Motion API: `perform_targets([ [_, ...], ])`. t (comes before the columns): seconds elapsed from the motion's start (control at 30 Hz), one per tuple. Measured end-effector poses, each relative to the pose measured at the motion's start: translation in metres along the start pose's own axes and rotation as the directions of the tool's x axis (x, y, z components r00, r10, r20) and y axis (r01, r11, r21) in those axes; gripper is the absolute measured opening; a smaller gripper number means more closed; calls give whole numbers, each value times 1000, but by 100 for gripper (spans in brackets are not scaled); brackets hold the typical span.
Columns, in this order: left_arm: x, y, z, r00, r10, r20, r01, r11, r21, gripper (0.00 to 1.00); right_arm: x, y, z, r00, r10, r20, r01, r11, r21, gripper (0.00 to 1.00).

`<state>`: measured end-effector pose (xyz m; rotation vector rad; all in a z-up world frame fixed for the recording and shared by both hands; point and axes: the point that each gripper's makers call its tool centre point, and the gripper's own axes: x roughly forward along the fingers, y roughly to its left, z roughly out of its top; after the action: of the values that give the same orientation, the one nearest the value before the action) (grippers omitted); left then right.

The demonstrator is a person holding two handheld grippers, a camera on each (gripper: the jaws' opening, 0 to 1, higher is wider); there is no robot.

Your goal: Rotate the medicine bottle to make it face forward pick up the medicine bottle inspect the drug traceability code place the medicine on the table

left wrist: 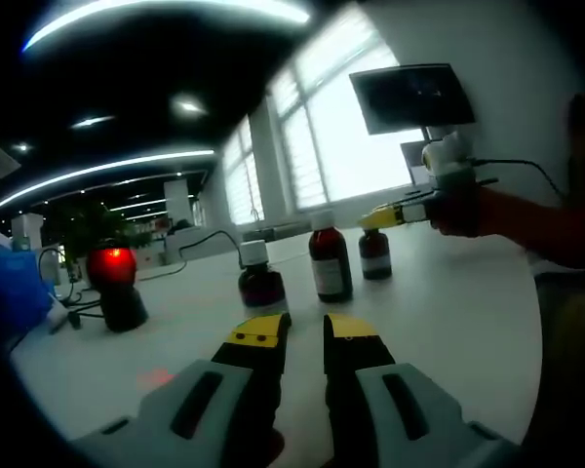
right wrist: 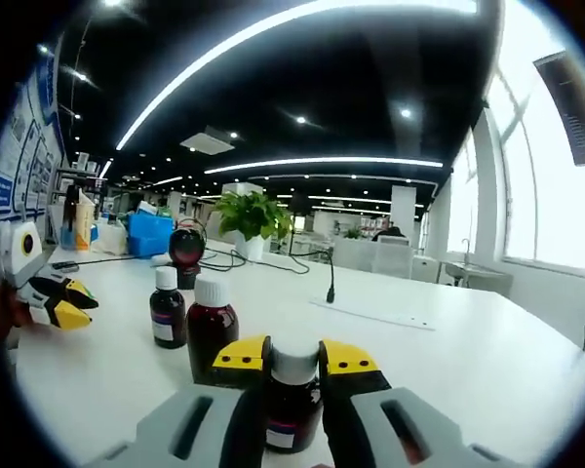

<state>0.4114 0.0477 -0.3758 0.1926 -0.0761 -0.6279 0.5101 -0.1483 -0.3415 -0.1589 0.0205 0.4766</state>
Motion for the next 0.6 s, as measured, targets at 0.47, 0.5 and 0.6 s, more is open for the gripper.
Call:
perform_targets([
  [0.47,0,-1,0,1000,-2,1,2,1000,1,8,0,-3,-1,992,-126,-21,126,992,12,16],
  [0.5,0,-1,0,1000,-2,2,2,1000,0,8,-1,-4,-1,991,-132,-22,133,991,16,16],
  [0.6,0,-1,1,1000,-3,2,3,1000,-1,8,-1,-4,-1,987,-156,-27,156,988,13,16],
])
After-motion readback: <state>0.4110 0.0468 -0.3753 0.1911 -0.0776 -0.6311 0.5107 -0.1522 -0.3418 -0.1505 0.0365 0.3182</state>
